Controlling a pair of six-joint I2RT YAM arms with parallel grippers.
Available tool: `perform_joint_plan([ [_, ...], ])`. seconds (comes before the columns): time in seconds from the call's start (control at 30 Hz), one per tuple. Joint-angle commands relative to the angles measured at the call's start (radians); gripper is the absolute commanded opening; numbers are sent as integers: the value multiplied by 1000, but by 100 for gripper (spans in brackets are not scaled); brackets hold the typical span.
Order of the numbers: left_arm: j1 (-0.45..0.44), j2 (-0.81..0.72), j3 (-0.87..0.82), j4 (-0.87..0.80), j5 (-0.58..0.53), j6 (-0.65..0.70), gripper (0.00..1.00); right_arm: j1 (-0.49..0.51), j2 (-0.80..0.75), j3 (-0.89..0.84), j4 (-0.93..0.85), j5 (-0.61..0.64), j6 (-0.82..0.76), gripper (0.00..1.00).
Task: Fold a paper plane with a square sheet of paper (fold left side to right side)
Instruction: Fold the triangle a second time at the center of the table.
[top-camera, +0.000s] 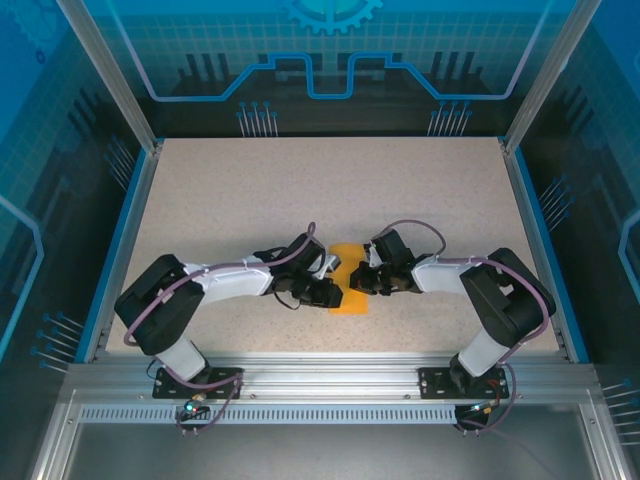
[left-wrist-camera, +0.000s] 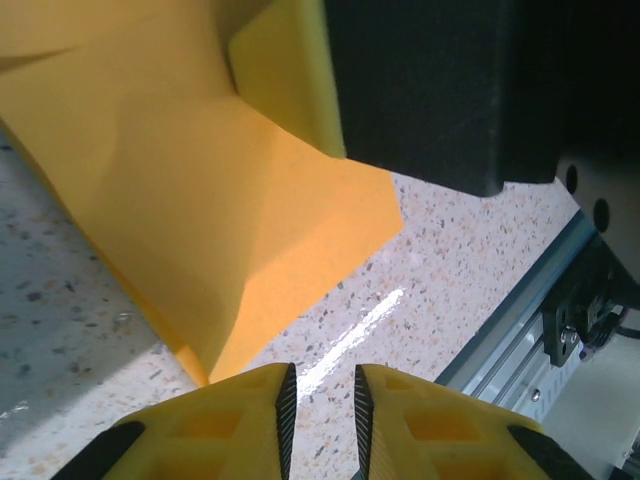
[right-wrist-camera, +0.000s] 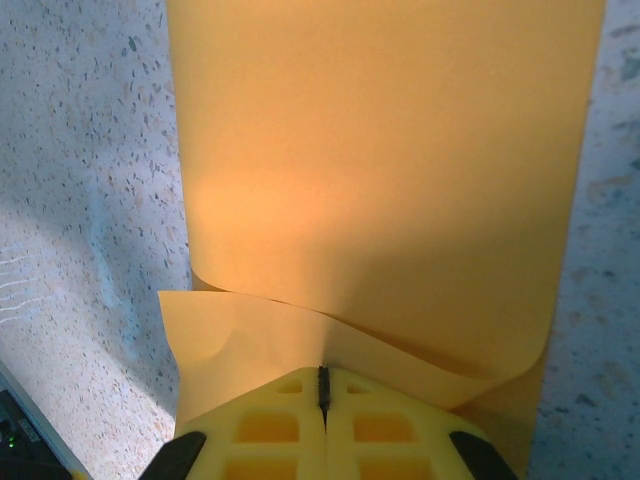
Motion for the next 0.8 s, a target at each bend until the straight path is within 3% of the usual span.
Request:
perform_joint_plan([
  [0.0, 10, 39, 29, -36, 49, 8, 25, 9, 44, -2, -92, 27, -19, 0],
  [0.53, 10, 127, -5, -47, 14, 13, 22, 9, 33, 6, -99, 25, -33, 0],
  [0.77, 10, 123, -26, -57, 6, 9, 19, 5, -62, 38, -96, 3, -63, 0],
])
